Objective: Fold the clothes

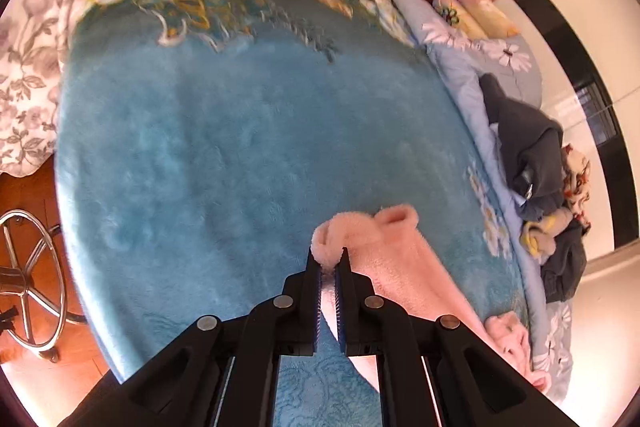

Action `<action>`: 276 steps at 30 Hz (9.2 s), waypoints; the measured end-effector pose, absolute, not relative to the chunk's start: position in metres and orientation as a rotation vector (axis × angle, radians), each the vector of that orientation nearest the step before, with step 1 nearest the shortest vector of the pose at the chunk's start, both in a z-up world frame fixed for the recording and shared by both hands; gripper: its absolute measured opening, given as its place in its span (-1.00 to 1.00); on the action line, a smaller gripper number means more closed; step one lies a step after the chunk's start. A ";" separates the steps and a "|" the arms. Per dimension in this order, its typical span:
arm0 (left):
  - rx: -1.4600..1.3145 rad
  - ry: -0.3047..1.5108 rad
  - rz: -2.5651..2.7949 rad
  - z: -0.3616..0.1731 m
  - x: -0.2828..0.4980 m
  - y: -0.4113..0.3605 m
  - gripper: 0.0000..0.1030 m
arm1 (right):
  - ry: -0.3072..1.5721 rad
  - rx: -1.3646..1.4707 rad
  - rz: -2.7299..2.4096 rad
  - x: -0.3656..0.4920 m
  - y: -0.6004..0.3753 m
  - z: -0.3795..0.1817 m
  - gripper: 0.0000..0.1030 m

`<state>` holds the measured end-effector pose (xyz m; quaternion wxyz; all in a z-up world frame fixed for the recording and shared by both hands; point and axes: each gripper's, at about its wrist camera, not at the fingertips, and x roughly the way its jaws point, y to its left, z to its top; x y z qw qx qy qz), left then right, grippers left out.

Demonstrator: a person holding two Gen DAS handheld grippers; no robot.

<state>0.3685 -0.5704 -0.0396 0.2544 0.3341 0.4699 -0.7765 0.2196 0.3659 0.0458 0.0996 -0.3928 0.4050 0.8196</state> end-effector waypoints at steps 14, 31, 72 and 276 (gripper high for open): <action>1.006 1.222 -2.091 -0.044 0.379 -0.562 -0.72 | 1.037 -1.305 2.401 0.219 0.358 0.042 -0.77; 1.080 1.200 -2.175 -0.006 0.347 -0.509 -0.05 | 0.628 -1.495 2.704 0.167 0.242 0.086 -0.12; 1.479 1.482 -2.065 -0.047 0.138 -0.370 0.11 | 0.158 -1.764 2.945 0.159 0.133 -0.011 -0.85; 0.970 1.398 -2.073 -0.072 0.386 -0.532 0.06 | 1.608 -1.094 2.184 0.295 0.364 -0.046 -0.46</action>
